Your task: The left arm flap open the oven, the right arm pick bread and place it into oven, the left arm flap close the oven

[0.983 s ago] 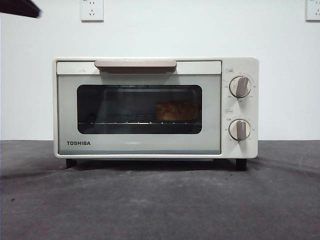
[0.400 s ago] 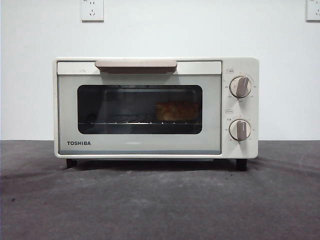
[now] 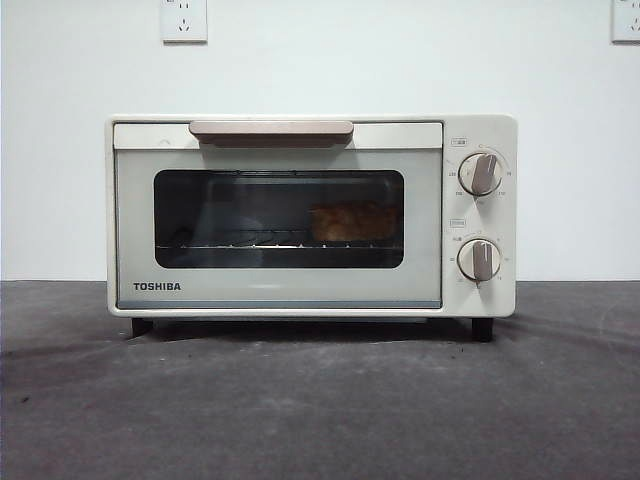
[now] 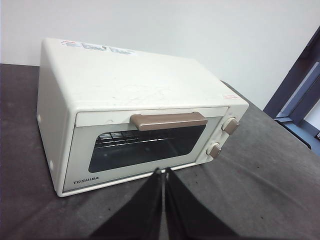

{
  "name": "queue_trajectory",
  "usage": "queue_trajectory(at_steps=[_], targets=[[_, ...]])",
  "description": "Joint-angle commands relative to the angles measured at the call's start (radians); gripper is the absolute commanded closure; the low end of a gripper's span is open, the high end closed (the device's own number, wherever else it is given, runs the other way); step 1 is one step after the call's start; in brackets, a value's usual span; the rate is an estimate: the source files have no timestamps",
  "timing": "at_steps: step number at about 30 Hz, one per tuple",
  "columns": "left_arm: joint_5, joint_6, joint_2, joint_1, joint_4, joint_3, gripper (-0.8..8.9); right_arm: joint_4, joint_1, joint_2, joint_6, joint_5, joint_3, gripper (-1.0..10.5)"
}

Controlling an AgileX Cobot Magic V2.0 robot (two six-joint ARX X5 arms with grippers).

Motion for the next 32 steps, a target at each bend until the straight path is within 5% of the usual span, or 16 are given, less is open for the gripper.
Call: queue_trajectory(at_steps=[1, 13, 19, 27, 32], targets=[[-0.003, 0.017, 0.0, -0.002, 0.012, 0.013, 8.01, 0.01, 0.01, 0.003, -0.011, 0.0, 0.017, 9.4], [-0.003, 0.024, -0.048, 0.02, 0.058, -0.057, 8.01, 0.01, 0.01, 0.003, -0.011, 0.001, 0.017, 9.4], [-0.007, 0.208, -0.212, 0.069, 0.228, -0.356, 8.0, 0.01, 0.01, 0.003, -0.011, 0.0, 0.017, 9.4], [-0.318, 0.176, -0.354, 0.104, 0.275, -0.608, 7.89, 0.01, 0.01, 0.003, -0.011, 0.0, 0.017, 9.4], [-0.398, 0.177, -0.354, 0.104, 0.314, -0.665, 7.87, 0.01, 0.01, 0.003, -0.011, 0.0, 0.017, 9.4]])
